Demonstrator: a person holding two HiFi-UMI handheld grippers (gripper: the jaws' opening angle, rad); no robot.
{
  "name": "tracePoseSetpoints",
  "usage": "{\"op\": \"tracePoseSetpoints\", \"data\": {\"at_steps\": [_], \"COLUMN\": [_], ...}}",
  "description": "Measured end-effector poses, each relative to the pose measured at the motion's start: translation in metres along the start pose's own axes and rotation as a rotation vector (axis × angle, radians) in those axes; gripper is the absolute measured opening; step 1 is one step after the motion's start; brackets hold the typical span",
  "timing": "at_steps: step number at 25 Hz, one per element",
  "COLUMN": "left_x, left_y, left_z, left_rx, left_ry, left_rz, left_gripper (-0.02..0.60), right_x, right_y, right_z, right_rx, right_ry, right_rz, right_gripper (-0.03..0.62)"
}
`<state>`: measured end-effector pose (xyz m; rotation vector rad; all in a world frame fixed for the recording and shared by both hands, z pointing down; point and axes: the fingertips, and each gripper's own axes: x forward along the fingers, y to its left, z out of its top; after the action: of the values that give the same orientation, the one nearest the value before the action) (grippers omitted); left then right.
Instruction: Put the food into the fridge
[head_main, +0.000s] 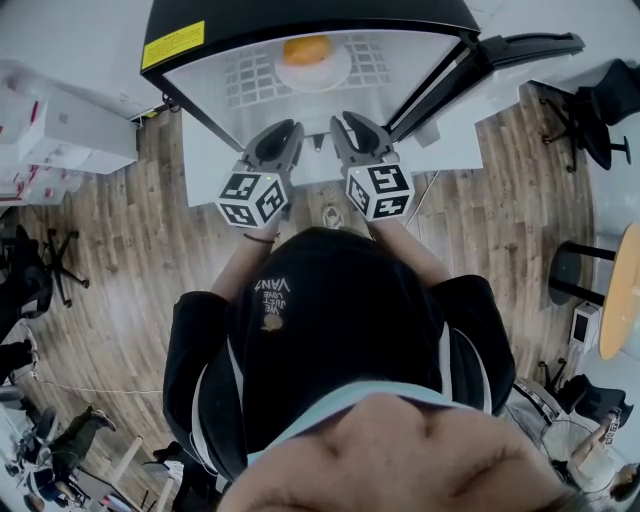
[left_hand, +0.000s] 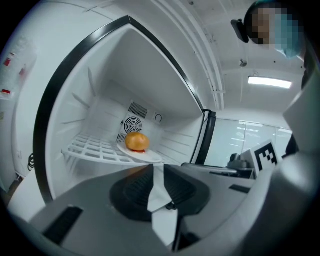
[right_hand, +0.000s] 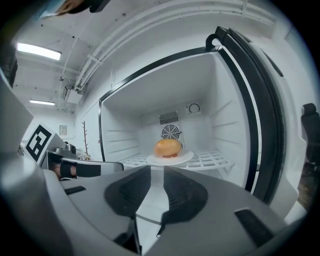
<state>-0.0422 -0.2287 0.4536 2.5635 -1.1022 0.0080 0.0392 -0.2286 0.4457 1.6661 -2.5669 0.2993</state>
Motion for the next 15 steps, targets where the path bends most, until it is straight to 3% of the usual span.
{"op": "tracePoseSetpoints", "data": {"at_steps": [15], "left_x": [-0.034], "left_y": [-0.01], "left_z": [-0.006], "left_rx": [0.004], "left_ry": [-0.001], "left_rz": [-0.017], "left_gripper": [0.048], "right_x": [-0.031], "right_y": [0.023], "right_z": [-0.007], "right_rx": [-0.006], "right_ry": [-0.014], "right_rz": [-0.028], "right_gripper": [0.034]}}
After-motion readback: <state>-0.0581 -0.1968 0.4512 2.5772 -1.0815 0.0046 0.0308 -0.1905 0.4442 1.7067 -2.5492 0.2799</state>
